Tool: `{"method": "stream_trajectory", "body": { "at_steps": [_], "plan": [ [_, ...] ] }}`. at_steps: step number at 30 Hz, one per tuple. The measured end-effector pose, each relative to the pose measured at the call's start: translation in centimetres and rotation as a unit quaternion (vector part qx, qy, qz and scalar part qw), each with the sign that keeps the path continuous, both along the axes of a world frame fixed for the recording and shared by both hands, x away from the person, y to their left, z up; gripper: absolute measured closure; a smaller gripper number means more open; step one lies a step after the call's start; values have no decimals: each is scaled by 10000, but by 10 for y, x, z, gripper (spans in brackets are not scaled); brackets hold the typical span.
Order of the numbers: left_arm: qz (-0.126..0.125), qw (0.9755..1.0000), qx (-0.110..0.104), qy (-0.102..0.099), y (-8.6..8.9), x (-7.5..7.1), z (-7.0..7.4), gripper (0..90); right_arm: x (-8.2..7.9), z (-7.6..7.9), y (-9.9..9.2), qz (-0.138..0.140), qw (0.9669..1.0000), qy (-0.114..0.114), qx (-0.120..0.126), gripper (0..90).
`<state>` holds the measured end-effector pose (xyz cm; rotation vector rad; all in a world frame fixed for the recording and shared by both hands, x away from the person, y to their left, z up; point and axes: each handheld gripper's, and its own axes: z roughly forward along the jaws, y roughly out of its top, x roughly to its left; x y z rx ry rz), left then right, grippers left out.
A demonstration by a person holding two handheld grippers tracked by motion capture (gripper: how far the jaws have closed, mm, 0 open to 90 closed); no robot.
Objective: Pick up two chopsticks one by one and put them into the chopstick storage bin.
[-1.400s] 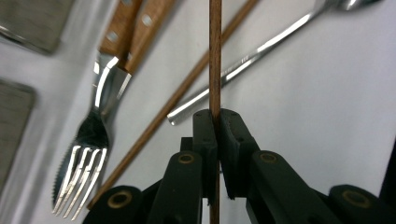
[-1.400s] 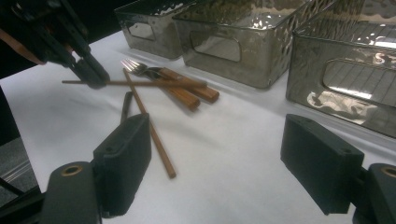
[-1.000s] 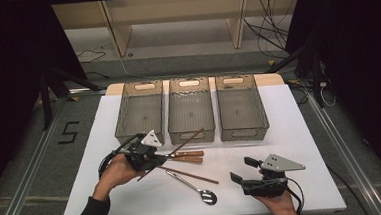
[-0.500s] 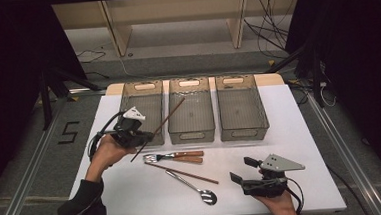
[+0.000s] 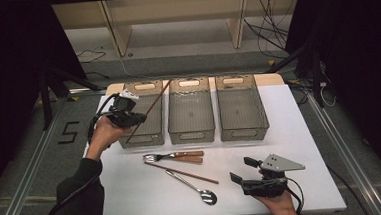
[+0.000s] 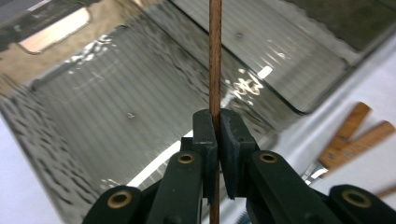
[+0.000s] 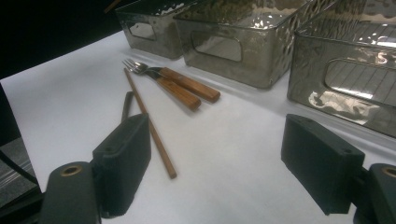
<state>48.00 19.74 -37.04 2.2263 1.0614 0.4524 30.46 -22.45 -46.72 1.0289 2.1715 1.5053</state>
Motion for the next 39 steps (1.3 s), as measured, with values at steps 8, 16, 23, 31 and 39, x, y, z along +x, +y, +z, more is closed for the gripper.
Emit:
{"method": "stream_trajectory", "body": {
  "at_steps": [8,16,23,31,39],
  "plan": [
    [321,9994,115,-98,6,24,7,852,0,0,0,15,10000,6,9,249],
    [518,9984,125,-186,14,40,5,851,0,0,0,20,10000,15,11,250],
    [664,9974,154,-213,17,49,1,851,0,-1,0,30,10000,18,12,250],
    [699,9974,144,-72,15,54,-11,851,0,0,0,41,10000,10,14,250],
    [781,9969,117,47,18,54,-24,851,0,-1,0,41,10000,16,17,251]
  ]
}}
